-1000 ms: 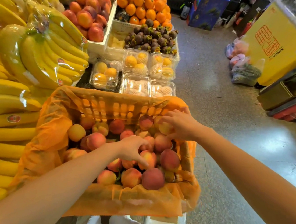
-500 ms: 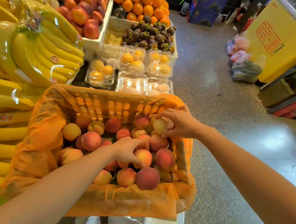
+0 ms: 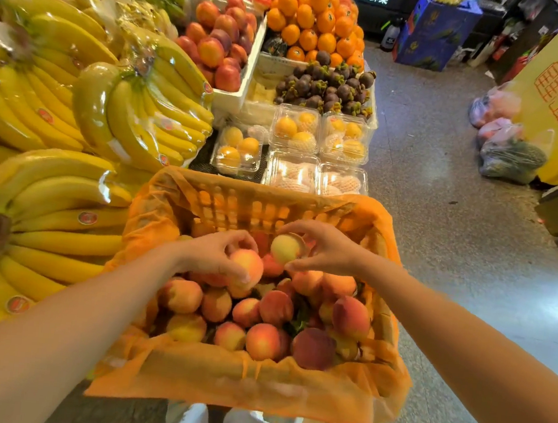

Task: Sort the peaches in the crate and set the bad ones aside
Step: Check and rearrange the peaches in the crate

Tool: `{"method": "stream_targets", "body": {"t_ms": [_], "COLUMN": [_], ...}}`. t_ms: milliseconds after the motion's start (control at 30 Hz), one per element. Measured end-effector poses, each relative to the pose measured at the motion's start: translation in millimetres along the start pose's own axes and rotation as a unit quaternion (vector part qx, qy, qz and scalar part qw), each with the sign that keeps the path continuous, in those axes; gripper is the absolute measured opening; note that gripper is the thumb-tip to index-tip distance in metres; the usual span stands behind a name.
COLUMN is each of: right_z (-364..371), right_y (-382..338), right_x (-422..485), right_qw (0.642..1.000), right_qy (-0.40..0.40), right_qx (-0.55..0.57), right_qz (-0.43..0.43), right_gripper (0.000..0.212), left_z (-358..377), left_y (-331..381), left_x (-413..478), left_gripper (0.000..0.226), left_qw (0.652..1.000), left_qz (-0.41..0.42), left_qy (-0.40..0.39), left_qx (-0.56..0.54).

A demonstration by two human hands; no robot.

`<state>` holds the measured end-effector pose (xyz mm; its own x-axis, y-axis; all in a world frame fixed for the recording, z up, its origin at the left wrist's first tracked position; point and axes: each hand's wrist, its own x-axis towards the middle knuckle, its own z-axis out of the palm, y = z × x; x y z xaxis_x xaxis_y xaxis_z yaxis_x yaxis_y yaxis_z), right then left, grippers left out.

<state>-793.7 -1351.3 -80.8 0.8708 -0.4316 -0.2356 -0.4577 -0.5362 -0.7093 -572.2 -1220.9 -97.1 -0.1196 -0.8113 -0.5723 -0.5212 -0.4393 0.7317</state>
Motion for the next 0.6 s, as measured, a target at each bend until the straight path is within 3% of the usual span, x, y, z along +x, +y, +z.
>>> {"method": "stream_targets", "body": {"t_ms": [233,400,600], "right_z": [65.1,92.6,104.2], "right_y": [-20.0,-16.5,-14.7], "right_x": [30.4,30.4,27.3], "right_qw": [0.986,0.98,0.981], "right_qy": [-0.151,-0.172,-0.16], "right_qx": [-0.065,-0.099,-0.11], "right_qz": [-0.001,0.021,-0.01], "right_gripper": [0.063,0.066,0.062], "left_z": [-8.2,6.7,26.6], "left_y": [-23.6,-23.9,-31.8], "left_x": [-28.0,-30.7,-32.0], "left_gripper": [0.063,0.064,0.066], "left_qw": [0.977,0.946,0.898], "left_qz": [-0.066,-0.057,-0.041], "left_qy": [-0.057,-0.112,-0.134], "left_qx": [0.194,0.299,0.417]}}
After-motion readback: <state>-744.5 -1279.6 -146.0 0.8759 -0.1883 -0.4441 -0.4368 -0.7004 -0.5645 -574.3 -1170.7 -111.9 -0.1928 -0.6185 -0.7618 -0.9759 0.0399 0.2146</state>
